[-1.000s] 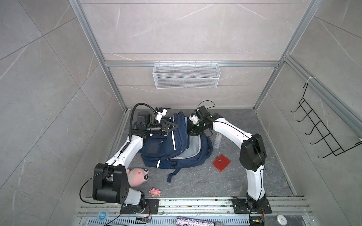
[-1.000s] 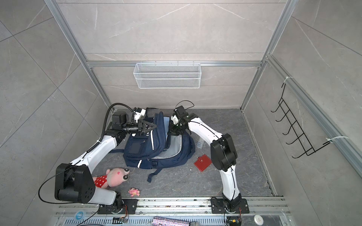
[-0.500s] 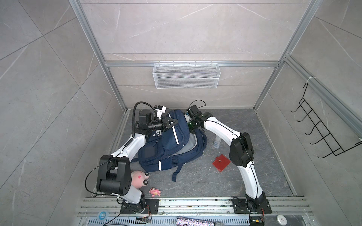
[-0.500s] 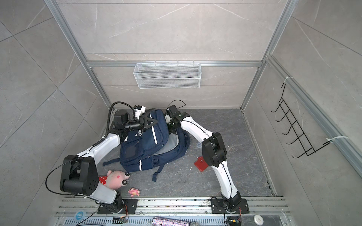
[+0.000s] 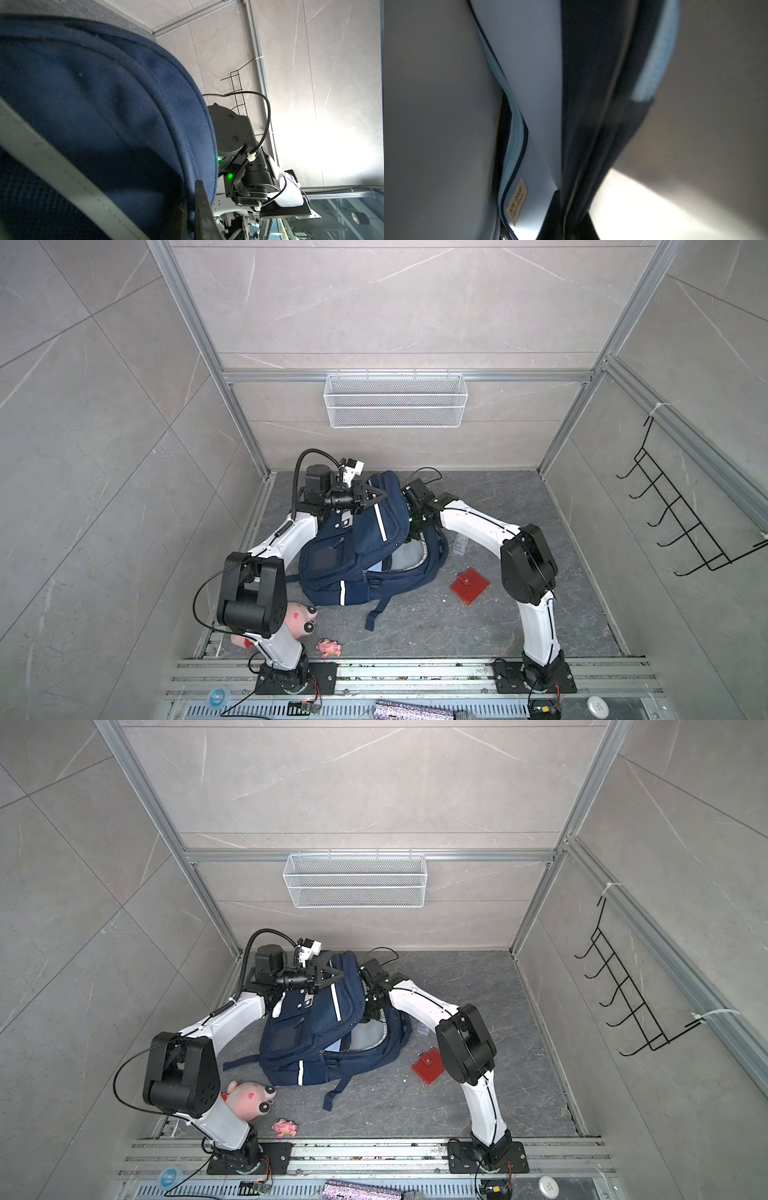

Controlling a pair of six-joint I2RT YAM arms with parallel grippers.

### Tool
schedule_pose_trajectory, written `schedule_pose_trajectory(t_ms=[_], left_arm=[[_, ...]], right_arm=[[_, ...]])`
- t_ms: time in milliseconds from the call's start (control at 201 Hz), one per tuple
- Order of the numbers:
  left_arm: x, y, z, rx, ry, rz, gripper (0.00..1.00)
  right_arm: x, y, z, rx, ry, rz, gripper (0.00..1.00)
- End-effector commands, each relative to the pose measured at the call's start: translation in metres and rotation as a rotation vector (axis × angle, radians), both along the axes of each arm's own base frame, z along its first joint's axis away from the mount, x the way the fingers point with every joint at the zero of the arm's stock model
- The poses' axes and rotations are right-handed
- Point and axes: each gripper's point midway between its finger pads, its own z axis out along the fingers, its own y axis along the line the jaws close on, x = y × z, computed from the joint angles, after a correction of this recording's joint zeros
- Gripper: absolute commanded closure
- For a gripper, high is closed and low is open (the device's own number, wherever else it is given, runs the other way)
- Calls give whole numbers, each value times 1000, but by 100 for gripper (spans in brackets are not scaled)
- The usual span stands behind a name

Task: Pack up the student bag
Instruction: 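Insert the pencil case into the open bag with the right gripper while the left holds, then release the pencil case inside the bag and withdraw the right gripper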

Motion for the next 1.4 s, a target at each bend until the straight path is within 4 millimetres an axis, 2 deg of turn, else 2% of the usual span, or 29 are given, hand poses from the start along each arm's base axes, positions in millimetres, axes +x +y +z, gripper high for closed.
schedule_pose_trajectory(t_ms=[0,189,368,588,896,1086,1394], left_arm=[[-4,-14,71,-83,-304,-67,100],[-1,-33,75,-124,-302,-82,100],[8,-40,84,-133,-314,-73,100],[23,-39,67,-77,-260,-16,100],[25,-42,67,-96,-249,-1,100],[22,-40,67,-79,-254,9,100],[21,-19,41,-14,-188,77,100]], right_arm=[[6,33,15,112,-15,56,100],[21,57,23,209,1,75,100],[12,60,31,273,-19,134,100],[4,55,43,317,-56,141,91],[9,62,47,410,-74,95,75],[7,53,46,400,-87,75,67],[10,25,51,342,-129,0,42]])
